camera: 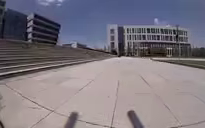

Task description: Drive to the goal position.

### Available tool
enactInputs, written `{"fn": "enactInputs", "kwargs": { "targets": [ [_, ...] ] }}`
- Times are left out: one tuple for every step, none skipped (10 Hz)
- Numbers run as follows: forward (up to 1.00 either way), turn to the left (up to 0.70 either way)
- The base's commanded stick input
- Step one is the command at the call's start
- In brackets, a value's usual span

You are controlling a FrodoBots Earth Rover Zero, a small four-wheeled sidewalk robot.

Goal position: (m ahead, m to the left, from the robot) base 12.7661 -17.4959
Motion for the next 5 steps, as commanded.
{"fn": "enactInputs", "kwargs": {
  "targets": [
    [0.7,0.0],
    [0.7,0.0],
    [0.7,0.0],
    [0.7,0.0],
    [0.7,0.0]
  ]
}}
